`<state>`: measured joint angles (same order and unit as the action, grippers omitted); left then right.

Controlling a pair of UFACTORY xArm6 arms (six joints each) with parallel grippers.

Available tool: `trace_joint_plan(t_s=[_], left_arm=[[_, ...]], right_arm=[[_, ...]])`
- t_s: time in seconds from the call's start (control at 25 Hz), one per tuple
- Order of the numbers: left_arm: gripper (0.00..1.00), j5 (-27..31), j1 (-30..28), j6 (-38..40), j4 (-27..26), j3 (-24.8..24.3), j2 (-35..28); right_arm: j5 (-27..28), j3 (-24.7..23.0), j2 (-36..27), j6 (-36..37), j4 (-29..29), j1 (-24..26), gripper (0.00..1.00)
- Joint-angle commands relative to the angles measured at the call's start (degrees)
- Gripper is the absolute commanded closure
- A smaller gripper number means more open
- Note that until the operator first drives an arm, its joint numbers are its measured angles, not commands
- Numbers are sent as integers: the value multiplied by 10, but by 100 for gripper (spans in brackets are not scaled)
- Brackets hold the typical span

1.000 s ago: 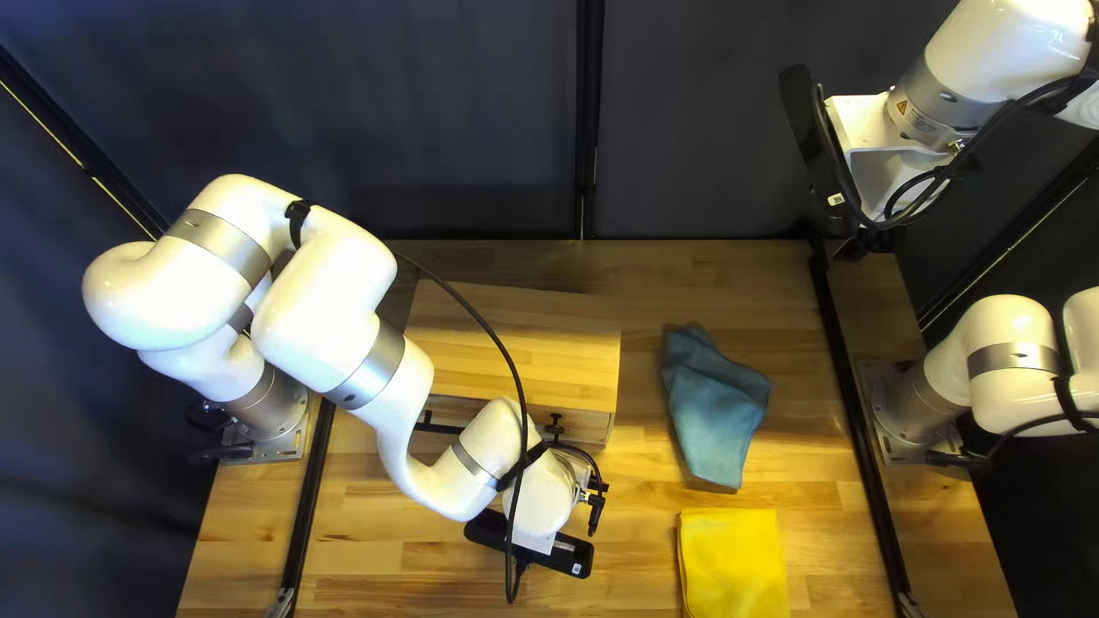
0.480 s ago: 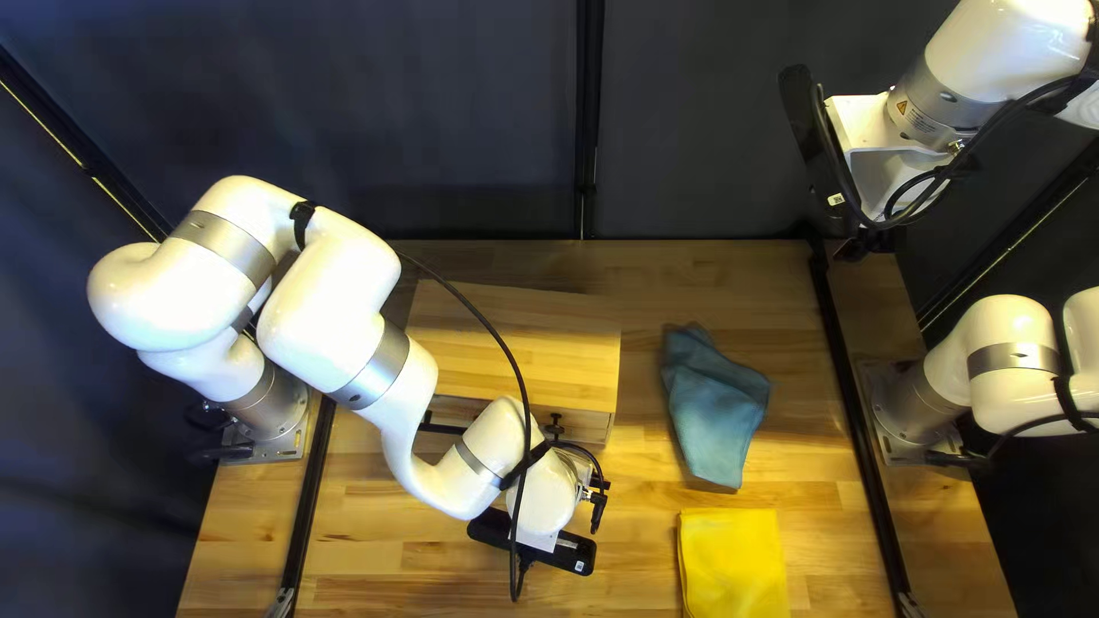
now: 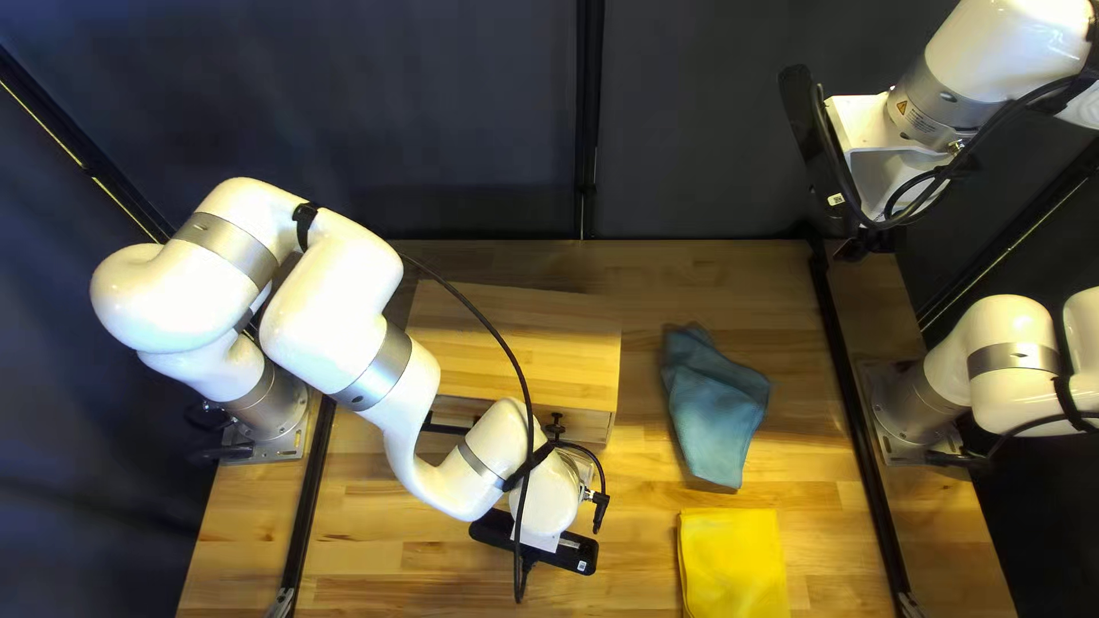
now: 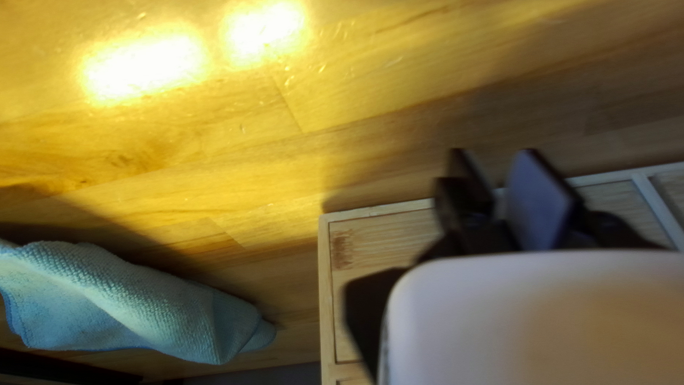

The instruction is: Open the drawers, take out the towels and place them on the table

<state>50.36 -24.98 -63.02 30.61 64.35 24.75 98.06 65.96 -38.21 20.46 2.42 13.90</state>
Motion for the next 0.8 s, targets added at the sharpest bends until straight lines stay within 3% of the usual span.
trace_joint_plan(t_s=[0.04,0.2,0.24,0.28,0.32,0.8], left_arm=[[100,13,-17,8,-9,0,-6],[100,33,-43,11,-24,13,-6],[70,37,-48,11,-28,18,-4],[17,39,-52,11,-31,22,-2],[0,41,-55,12,-34,25,0],[0,44,-28,1,-41,45,15]], right_arm=[[0,0,0,0,0,0,0],[0,0,0,0,0,0,0],[0,0,0,0,0,0,0],[0,0,0,0,0,0,0],[0,0,0,0,0,0,0],[0,0,0,0,0,0,0]])
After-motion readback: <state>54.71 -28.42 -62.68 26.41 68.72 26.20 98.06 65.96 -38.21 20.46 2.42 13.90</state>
